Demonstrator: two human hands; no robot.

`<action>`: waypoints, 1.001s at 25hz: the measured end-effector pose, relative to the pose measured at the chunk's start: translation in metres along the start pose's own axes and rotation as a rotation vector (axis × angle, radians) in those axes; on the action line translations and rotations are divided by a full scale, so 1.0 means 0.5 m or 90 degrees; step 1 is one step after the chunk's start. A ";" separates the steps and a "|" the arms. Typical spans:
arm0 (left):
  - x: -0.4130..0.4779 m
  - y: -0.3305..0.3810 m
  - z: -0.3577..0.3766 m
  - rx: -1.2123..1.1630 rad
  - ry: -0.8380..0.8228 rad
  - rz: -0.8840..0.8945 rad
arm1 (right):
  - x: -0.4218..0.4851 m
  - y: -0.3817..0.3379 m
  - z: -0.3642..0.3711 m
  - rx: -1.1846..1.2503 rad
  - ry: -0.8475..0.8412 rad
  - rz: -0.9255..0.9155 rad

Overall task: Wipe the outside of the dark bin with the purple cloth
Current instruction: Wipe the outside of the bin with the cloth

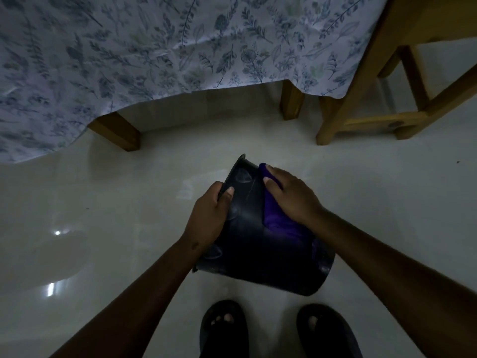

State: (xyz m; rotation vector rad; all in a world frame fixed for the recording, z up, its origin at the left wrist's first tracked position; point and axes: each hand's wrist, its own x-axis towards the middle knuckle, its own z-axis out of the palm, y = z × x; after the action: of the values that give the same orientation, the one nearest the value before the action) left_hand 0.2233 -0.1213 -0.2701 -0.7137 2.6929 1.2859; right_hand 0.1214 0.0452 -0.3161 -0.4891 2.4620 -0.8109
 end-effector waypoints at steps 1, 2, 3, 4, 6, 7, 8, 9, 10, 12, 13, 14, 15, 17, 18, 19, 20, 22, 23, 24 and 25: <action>0.001 -0.001 0.000 0.005 0.005 -0.002 | -0.003 0.005 0.000 0.001 0.000 0.009; 0.003 -0.003 0.001 0.009 0.008 -0.004 | -0.032 0.004 0.009 -0.038 0.018 -0.005; 0.005 -0.007 0.001 0.012 0.009 -0.005 | -0.081 -0.003 0.027 -0.101 0.046 -0.045; 0.006 -0.010 0.002 0.010 0.008 -0.004 | -0.139 -0.014 0.044 -0.158 0.071 -0.099; 0.003 -0.013 0.003 0.004 0.003 -0.001 | -0.214 -0.023 0.068 -0.202 0.085 -0.182; -0.003 -0.012 0.003 0.000 0.005 0.000 | -0.204 -0.015 0.070 -0.194 0.077 -0.203; -0.007 -0.010 0.002 -0.003 0.008 0.003 | -0.171 -0.014 0.058 -0.184 0.079 -0.199; -0.009 -0.008 0.000 -0.004 0.011 0.007 | -0.124 -0.011 0.044 -0.148 0.071 -0.159; -0.013 -0.006 -0.002 -0.005 0.013 0.008 | -0.072 -0.006 0.028 -0.090 0.041 -0.102; -0.024 -0.004 -0.003 -0.015 0.013 0.005 | -0.003 0.011 0.002 0.025 -0.027 -0.014; -0.028 -0.005 -0.003 -0.016 0.013 0.006 | -0.001 0.018 0.003 0.029 -0.035 0.004; -0.029 -0.006 -0.003 -0.012 0.012 0.006 | -0.021 0.018 0.009 -0.009 -0.028 -0.001; -0.026 -0.008 -0.002 -0.010 0.013 0.004 | -0.061 0.007 0.023 -0.074 -0.002 -0.023; -0.011 -0.010 0.001 -0.015 0.007 0.002 | -0.157 -0.024 0.057 -0.186 0.055 -0.093; -0.004 -0.010 0.002 -0.017 0.000 0.003 | -0.190 -0.036 0.071 -0.209 0.073 -0.126; -0.002 -0.010 0.003 -0.020 -0.002 0.002 | -0.202 -0.040 0.081 -0.214 0.083 -0.144; -0.003 -0.012 0.003 -0.024 0.000 0.001 | -0.187 -0.040 0.077 -0.211 0.079 -0.158; -0.007 -0.014 0.002 -0.024 0.007 -0.006 | -0.118 -0.033 0.054 -0.190 0.067 -0.138; -0.010 -0.013 0.002 -0.018 0.009 -0.013 | -0.072 -0.024 0.041 -0.145 0.026 -0.102; -0.012 -0.010 0.003 -0.009 0.012 -0.017 | -0.028 -0.014 0.024 -0.076 -0.031 -0.062; -0.011 -0.007 0.004 0.001 0.014 -0.019 | 0.007 -0.004 0.011 -0.003 -0.071 -0.017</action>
State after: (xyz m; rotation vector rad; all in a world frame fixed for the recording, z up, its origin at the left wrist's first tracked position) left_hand 0.2295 -0.1196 -0.2722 -0.7691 2.6905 1.2763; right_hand 0.1220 0.0396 -0.3201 -0.5550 2.3601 -0.7687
